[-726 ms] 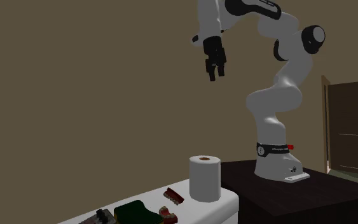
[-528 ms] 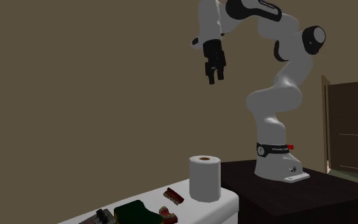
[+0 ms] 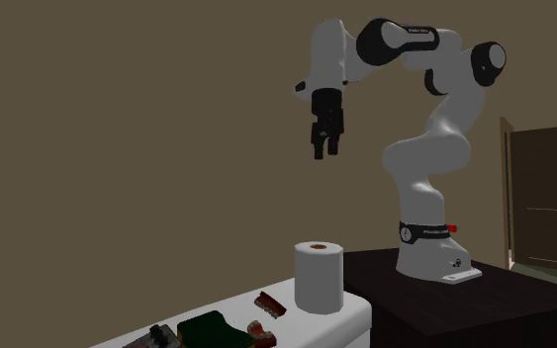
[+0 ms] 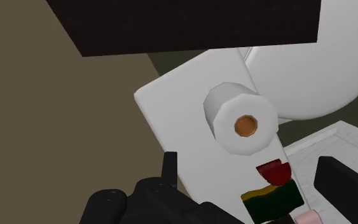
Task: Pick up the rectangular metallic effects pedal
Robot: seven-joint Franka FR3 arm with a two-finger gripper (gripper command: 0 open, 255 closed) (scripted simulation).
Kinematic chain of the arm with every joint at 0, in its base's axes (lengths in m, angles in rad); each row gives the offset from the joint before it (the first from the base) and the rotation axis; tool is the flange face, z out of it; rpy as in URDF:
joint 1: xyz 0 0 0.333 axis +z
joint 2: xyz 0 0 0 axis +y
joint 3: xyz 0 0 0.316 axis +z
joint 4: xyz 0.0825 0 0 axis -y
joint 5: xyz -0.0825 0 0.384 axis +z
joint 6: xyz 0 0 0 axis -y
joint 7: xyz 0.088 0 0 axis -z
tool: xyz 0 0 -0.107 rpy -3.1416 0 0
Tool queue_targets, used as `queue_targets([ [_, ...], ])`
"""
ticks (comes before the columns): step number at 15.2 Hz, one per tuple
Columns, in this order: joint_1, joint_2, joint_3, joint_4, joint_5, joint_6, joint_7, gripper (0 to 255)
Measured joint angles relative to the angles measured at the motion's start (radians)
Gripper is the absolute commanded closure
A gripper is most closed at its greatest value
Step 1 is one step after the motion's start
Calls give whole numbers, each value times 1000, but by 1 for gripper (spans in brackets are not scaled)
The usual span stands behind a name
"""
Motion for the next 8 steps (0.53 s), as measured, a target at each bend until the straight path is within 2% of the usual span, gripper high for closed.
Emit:
queue_targets([
  [8,47,188,45,-142,48,502,21,0],
])
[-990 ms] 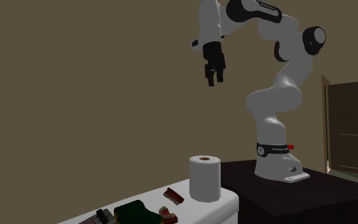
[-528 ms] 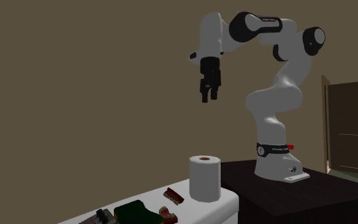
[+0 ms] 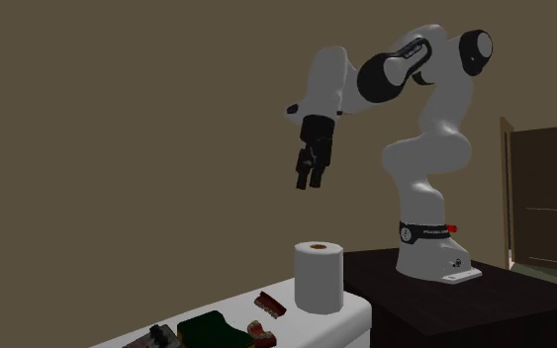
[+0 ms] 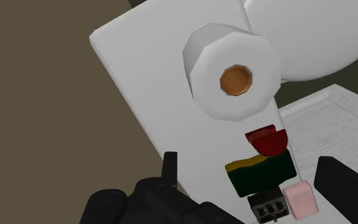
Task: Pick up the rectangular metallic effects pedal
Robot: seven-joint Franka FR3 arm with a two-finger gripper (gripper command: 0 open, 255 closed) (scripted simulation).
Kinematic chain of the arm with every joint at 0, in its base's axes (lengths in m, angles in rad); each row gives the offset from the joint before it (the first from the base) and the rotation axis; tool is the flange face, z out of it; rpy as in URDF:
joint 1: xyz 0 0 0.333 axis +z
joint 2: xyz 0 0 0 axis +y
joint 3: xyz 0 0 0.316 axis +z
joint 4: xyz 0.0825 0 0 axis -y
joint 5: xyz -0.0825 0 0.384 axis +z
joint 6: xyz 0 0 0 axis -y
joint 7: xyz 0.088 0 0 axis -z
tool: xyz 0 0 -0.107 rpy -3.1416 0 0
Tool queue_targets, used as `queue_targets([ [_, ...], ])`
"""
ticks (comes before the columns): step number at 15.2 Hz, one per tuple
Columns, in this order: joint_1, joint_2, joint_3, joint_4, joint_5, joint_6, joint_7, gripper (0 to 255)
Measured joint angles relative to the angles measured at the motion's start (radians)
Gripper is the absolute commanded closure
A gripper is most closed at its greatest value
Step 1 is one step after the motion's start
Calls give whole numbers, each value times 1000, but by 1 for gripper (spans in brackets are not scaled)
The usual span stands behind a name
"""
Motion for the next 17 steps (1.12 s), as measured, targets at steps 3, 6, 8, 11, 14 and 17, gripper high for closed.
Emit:
queue_targets([
  [3,13,121,11,-19,12,206,-1,0],
  [6,26,277,35,5,20,404,13,0],
  [8,27,371,50,15,18,530,24,0],
  [11,-28,524,107,67,-48,701,80,0],
  [14,254,713,-310,196,-298,846,289,0],
  [17,493,844,-447,218,-309,995,338,0],
])
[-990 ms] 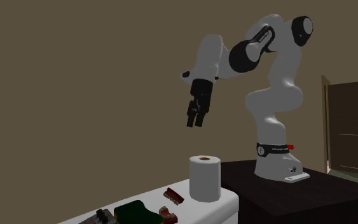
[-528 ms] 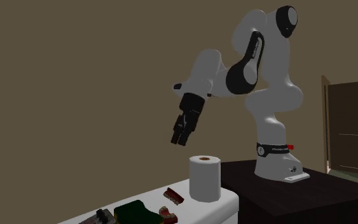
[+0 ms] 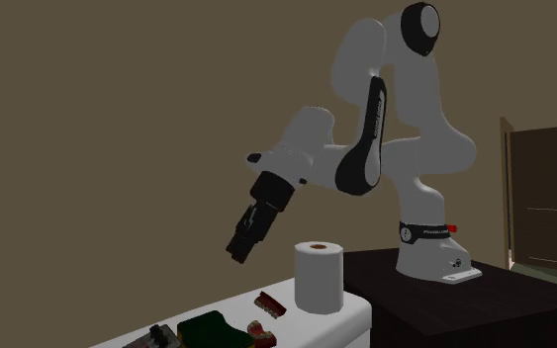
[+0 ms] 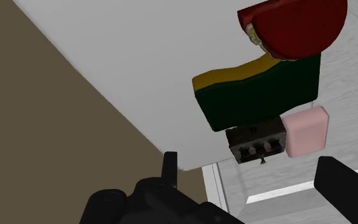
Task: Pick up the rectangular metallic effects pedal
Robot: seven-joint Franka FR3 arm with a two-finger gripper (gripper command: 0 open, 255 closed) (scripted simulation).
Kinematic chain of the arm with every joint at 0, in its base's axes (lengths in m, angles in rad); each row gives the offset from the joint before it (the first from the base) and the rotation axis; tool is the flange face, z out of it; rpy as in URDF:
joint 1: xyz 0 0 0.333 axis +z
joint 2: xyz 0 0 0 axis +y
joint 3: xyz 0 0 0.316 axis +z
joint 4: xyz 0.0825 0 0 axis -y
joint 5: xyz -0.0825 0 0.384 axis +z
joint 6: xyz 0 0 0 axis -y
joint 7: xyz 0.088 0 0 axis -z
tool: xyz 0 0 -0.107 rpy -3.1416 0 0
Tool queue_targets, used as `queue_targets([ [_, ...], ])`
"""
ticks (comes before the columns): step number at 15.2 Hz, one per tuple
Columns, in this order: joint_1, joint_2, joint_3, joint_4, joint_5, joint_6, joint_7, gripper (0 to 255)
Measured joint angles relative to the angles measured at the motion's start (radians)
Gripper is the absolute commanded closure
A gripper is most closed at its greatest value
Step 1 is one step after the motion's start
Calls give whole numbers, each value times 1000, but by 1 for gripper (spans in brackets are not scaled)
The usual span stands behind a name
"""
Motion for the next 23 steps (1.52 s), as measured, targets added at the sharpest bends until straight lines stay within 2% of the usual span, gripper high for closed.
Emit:
queue_targets([
  [4,8,178,31,132,28,127,24,0],
  [9,10,366,46,319,71,221,39,0],
  [17,2,500,60,385,97,300,50,0],
  [18,5,505,60,385,100,304,50,255],
  [23,7,510,59,388,104,308,50,255],
])
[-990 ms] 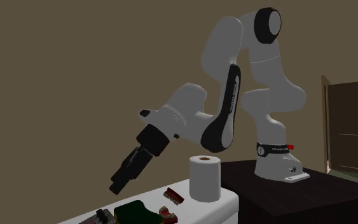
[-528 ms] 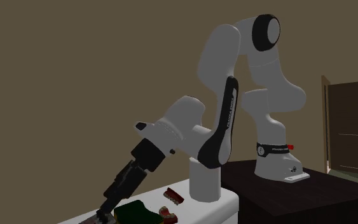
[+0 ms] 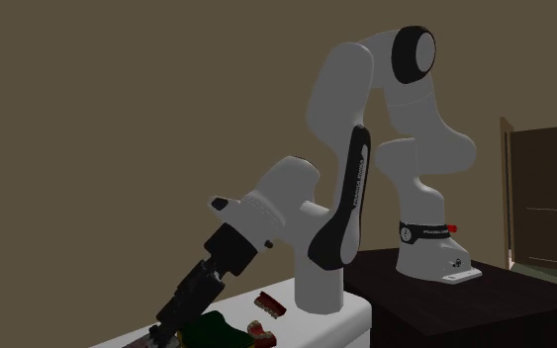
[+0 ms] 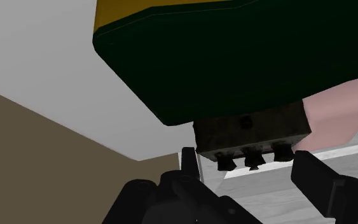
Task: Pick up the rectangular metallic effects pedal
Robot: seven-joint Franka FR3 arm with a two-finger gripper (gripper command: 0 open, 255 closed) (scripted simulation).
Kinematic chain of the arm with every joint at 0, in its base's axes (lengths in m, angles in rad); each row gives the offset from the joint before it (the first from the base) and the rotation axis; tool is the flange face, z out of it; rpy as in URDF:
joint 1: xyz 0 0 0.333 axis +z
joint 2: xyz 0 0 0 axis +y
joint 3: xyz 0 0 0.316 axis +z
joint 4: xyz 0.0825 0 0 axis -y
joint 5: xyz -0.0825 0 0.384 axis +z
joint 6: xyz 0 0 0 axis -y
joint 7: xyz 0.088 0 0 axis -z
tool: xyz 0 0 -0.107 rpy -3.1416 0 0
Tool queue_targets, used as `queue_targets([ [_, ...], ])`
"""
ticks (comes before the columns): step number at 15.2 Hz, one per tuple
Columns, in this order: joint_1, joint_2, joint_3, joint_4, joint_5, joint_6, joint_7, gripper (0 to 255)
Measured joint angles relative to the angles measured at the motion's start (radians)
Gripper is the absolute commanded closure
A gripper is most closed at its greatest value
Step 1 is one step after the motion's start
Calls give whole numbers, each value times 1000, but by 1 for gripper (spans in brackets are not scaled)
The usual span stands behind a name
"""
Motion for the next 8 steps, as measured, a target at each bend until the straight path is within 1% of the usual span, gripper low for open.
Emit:
queue_targets([
  [5,0,0,0,0,0,0,0,255],
  [8,-1,-31,-3,-11,-9,-20,-2,255],
])
